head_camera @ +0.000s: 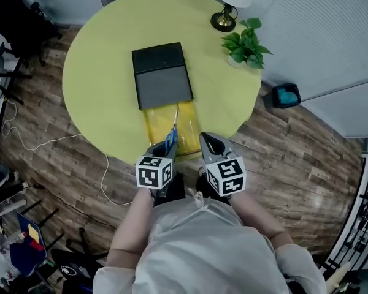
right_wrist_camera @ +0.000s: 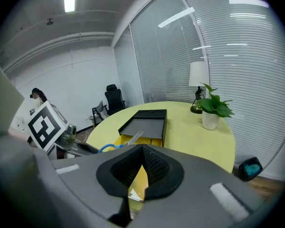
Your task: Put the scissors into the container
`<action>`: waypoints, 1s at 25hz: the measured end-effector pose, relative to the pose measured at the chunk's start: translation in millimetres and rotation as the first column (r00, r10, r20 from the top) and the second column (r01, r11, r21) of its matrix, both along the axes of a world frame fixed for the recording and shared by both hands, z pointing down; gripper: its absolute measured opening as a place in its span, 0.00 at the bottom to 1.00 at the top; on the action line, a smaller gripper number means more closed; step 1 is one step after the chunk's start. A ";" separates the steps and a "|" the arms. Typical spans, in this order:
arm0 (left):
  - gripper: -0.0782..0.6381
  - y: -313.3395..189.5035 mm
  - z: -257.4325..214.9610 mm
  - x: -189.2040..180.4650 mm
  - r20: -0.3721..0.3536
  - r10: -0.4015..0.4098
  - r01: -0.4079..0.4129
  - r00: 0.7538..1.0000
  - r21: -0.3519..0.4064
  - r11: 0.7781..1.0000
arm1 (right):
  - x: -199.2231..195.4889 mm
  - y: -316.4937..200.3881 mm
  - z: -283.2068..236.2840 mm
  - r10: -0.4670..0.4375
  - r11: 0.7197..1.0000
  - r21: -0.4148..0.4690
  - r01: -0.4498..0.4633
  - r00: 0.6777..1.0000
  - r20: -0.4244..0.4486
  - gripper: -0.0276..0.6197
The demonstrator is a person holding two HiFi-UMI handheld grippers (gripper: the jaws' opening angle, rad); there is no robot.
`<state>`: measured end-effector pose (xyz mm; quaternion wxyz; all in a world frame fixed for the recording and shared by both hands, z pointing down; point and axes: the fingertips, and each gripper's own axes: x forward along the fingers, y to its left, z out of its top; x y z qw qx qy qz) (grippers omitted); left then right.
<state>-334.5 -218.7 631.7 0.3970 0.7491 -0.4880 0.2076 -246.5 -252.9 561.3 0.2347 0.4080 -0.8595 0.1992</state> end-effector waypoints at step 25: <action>0.46 -17.1 53.6 7.8 0.110 0.069 -0.045 0.992 -0.206 0.977 | 18.3 -28.0 12.3 -0.027 0.999 -0.036 0.027 1.000 0.012 0.04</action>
